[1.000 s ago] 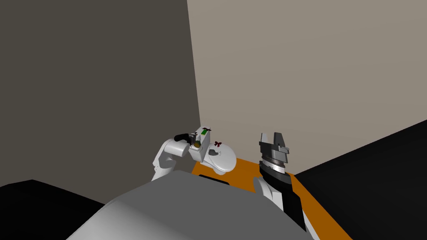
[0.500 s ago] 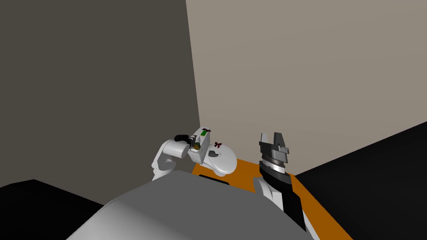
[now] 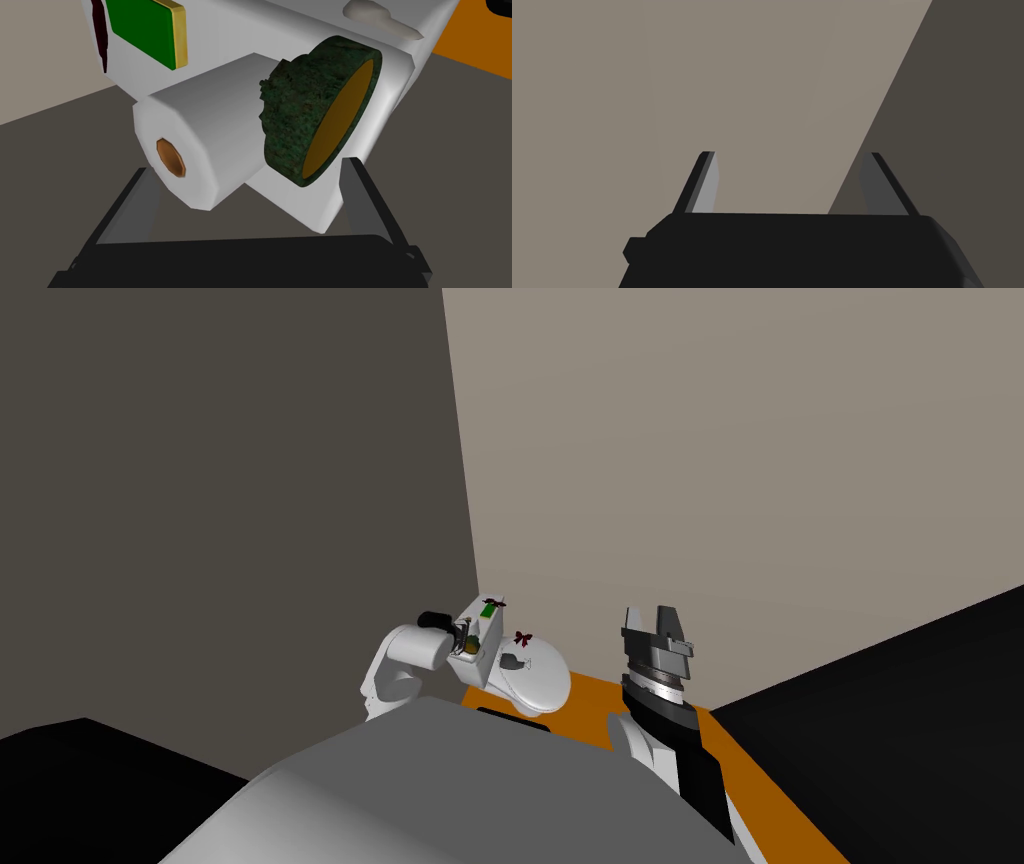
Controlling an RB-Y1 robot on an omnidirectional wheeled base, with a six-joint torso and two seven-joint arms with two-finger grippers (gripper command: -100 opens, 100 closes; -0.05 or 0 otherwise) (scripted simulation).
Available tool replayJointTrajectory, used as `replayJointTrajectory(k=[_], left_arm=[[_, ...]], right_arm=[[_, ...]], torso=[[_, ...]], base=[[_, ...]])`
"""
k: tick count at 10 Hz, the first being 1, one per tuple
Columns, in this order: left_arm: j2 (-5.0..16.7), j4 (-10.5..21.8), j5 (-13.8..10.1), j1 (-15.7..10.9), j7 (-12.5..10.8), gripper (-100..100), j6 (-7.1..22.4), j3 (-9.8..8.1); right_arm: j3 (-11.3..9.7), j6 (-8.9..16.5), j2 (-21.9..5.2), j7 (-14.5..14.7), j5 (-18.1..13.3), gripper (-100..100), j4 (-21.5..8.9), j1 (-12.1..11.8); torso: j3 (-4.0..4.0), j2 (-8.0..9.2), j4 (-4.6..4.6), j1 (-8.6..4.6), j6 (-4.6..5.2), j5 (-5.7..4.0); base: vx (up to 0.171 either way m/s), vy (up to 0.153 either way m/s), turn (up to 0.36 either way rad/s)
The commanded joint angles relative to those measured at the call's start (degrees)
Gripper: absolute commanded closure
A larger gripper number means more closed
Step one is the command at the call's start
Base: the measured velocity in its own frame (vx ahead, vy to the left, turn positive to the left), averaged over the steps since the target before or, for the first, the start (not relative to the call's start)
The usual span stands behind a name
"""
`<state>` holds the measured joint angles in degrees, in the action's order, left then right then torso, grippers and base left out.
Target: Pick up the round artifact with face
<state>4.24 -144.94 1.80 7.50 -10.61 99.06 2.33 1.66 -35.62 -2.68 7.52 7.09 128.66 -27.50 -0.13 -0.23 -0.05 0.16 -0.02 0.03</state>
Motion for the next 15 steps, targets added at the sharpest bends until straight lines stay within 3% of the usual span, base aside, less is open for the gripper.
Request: replayJointTrajectory(k=[1,5,9,11,12,13,15], left_arm=[[-0.49,-0.57,-0.06,0.17,0.00,-100,2.61,0.06],[-2.68,-2.36,-0.46,1.10,0.00,-100,7.84,0.16],[-6.67,-5.01,-1.07,3.31,0.04,-100,15.18,0.27],[-6.75,-4.91,-1.02,3.60,0.03,-100,15.07,0.38],[-6.81,-4.91,-1.02,3.66,0.03,0,15.24,0.39],[-6.84,-2.81,-1.05,3.41,0.10,-100,13.34,0.30],[-6.87,-0.71,-1.07,3.16,0.18,-100,11.46,0.21]], right_arm=[[0.00,0.00,0.00,0.00,0.00,0,0.00,0.00],[0.00,0.00,0.00,0.00,0.00,0,0.00,0.00],[0.00,0.00,0.00,0.00,0.00,0,0.00,0.00],[0.00,0.00,0.00,0.00,0.00,0,0.00,0.01],[0.00,0.00,0.00,0.00,0.00,0,0.00,0.01],[0.00,0.00,0.01,0.00,0.00,0,0.00,0.01],[0.00,0.00,0.01,0.00,0.00,0,0.00,0.01]], torso=[[0.00,0.00,0.00,0.00,0.00,0.00],[0.00,-0.01,0.00,-0.03,0.00,-0.01],[-0.04,-0.06,-0.02,-0.03,0.00,0.00],[0.09,0.17,0.03,-0.08,0.00,-0.01],[0.11,0.20,0.04,-0.12,0.00,-0.02],[0.12,0.21,0.04,-0.14,0.00,-0.03],[0.14,0.25,0.05,-0.16,0.00,-0.03]], base=[[0.056,0.023,-0.015],[0.058,0.025,-0.019],[0.058,0.031,-0.045],[0.005,0.012,-0.033],[0.000,0.000,0.000],[-0.008,-0.002,0.012],[-0.015,-0.003,0.010]])
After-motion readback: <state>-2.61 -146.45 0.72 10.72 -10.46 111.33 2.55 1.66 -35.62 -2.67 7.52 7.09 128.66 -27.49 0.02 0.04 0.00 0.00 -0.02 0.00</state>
